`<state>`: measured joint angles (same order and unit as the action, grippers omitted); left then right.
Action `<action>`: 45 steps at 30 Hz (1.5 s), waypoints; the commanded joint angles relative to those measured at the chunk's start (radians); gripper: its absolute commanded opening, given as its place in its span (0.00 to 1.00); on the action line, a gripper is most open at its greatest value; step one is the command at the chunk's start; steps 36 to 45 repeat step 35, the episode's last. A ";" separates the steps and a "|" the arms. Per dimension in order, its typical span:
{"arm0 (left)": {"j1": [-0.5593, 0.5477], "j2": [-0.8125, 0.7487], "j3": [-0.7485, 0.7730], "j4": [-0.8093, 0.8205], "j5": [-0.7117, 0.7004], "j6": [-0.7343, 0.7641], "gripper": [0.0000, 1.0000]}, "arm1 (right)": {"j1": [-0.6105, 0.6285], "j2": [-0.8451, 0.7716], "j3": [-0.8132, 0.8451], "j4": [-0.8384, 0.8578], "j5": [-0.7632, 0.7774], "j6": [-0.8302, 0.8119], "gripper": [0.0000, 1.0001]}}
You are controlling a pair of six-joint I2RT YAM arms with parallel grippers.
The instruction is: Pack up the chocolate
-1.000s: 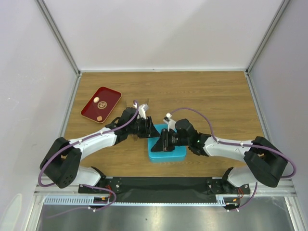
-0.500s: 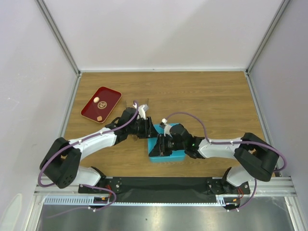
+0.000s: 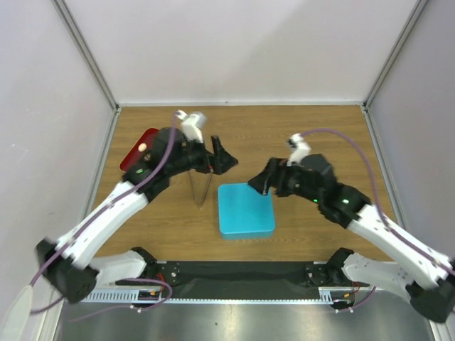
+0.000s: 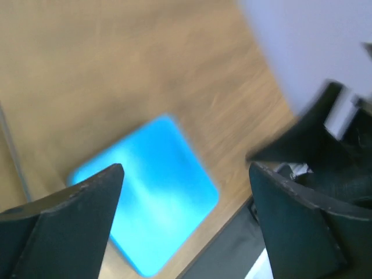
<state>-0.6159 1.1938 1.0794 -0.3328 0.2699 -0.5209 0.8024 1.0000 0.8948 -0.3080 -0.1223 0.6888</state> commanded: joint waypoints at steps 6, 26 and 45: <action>0.004 -0.350 0.048 -0.032 -0.191 0.146 1.00 | -0.098 -0.227 0.202 -0.471 0.514 -0.152 1.00; 0.004 -0.608 -0.243 -0.011 -0.186 0.131 1.00 | -0.117 -0.262 0.128 -0.422 0.544 -0.144 1.00; 0.002 -0.606 -0.246 0.000 -0.178 0.139 1.00 | -0.134 -0.244 0.127 -0.425 0.527 -0.117 1.00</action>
